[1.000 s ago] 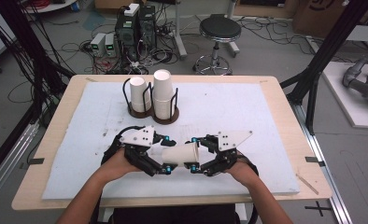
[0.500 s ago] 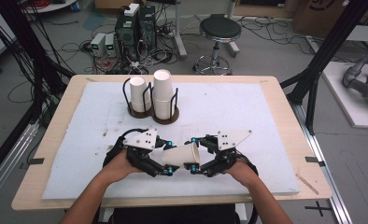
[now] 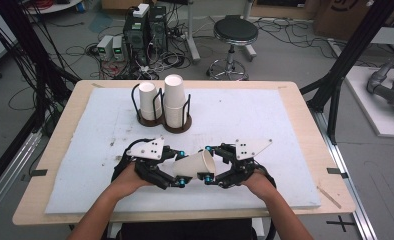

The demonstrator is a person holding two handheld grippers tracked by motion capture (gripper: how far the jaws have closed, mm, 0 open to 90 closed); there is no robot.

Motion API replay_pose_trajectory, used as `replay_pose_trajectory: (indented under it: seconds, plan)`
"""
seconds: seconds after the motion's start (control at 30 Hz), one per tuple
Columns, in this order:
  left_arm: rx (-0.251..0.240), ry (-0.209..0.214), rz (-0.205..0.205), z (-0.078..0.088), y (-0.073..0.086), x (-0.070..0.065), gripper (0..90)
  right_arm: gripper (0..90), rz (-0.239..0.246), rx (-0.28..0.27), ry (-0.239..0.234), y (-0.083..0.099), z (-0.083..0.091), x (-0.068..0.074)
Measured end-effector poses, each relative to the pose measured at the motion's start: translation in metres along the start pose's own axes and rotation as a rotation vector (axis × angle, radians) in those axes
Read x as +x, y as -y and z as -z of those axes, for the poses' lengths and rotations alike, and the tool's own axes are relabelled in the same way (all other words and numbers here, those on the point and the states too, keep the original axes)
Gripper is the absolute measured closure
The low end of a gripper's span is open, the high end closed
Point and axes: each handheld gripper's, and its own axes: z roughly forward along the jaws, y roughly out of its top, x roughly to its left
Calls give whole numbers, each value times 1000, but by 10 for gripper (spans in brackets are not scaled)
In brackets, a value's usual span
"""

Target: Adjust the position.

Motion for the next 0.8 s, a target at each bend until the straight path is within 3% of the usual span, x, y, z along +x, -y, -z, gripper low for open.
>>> replay_pose_trajectory:
  seconds: [0.2, 0.27, 0.43, 0.53, 0.63, 0.8]
  plan:
    - [42, -24, 12, -5, 1, -1, 347, 342, 2, 13, 0, 0, 0, -1]
    - [65, -50, 9, -5, -2, -2, 295, 342, 1, 13, -2, 0, 0, -1]
    - [90, -66, -38, -2, -11, -7, 287, 344, -6, 42, 7, 0, 0, -1]
    - [119, -61, -42, -4, -11, -5, 295, 343, -7, 49, 8, 1, -1, -2]
    - [129, -50, -35, -5, -10, -4, 356, 343, -13, 51, 3, 0, -2, -1]
    - [136, -34, -35, -6, -7, -3, 364, 344, -23, 54, -4, 1, -2, -1]
